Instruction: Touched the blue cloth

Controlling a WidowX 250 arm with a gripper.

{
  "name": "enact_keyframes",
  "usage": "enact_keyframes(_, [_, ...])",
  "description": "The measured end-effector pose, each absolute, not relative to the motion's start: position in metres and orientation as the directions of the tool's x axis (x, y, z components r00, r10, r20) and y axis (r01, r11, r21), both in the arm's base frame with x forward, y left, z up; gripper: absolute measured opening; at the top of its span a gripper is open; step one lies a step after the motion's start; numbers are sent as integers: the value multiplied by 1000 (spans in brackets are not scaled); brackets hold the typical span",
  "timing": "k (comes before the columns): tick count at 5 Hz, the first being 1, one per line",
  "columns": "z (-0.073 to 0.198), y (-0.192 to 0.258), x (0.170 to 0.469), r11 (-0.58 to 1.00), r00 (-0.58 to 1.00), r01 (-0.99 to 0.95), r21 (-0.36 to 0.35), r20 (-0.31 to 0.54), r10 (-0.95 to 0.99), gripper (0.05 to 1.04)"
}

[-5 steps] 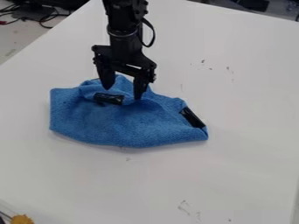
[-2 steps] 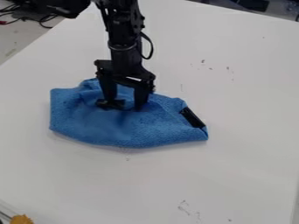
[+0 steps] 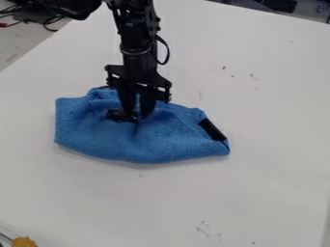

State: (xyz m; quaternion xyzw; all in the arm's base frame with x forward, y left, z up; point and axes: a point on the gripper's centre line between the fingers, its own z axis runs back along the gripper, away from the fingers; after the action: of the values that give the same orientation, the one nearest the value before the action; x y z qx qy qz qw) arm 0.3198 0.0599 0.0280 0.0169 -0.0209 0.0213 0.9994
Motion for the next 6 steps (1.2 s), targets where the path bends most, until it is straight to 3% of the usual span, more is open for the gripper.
enact_keyframes(1, [28,60,319,998,998,-46,31,38,44,152])
enact_keyframes(2, [28,61,320,998,998,-48,28,43,47,58])
enact_keyframes(4, [29,64,315,996,997,-78,50,21,77,51])
enact_keyframes(6, [57,50,312,993,996,-86,85,39,83,73])
